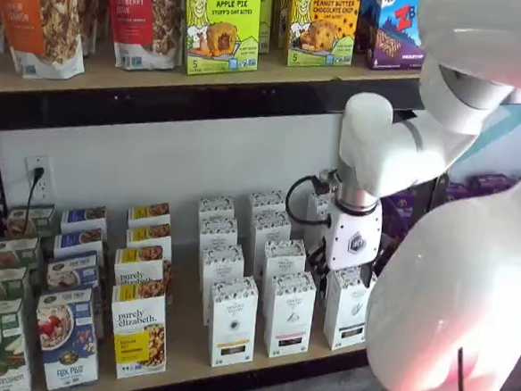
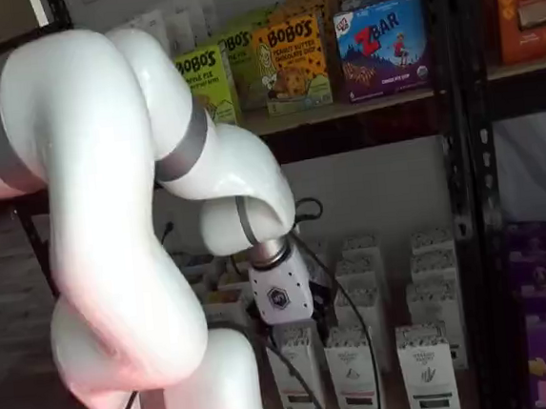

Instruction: Pick up the white box with a green strip in the middle, on the bottom shelf, the sixth box from the left

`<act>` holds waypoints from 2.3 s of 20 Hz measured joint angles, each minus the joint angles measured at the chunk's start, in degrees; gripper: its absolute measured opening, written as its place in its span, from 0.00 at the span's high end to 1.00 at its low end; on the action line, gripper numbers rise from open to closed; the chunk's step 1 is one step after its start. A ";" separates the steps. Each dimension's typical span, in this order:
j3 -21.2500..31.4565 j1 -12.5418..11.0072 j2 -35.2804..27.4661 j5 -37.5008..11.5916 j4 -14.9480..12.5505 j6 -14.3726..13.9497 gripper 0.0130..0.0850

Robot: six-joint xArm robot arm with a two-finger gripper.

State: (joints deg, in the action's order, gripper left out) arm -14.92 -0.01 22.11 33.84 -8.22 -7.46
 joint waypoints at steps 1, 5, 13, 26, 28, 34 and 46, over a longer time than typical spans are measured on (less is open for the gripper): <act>-0.72 -0.55 -2.20 -1.35 -0.85 -0.27 0.00; -3.49 -2.61 -9.75 -5.45 -2.68 -0.09 0.00; -10.26 -8.09 -24.86 -14.71 -1.57 5.88 0.00; -21.19 -11.27 -39.99 -20.06 9.56 19.76 0.00; -22.50 -11.76 -41.53 -20.16 7.48 18.23 0.00; -28.06 -11.77 -46.59 -19.67 7.59 18.38 0.00; -40.17 -13.96 -55.67 -16.74 4.01 17.10 0.00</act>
State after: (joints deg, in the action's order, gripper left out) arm -55.08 -13.97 -33.56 17.10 -4.22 9.63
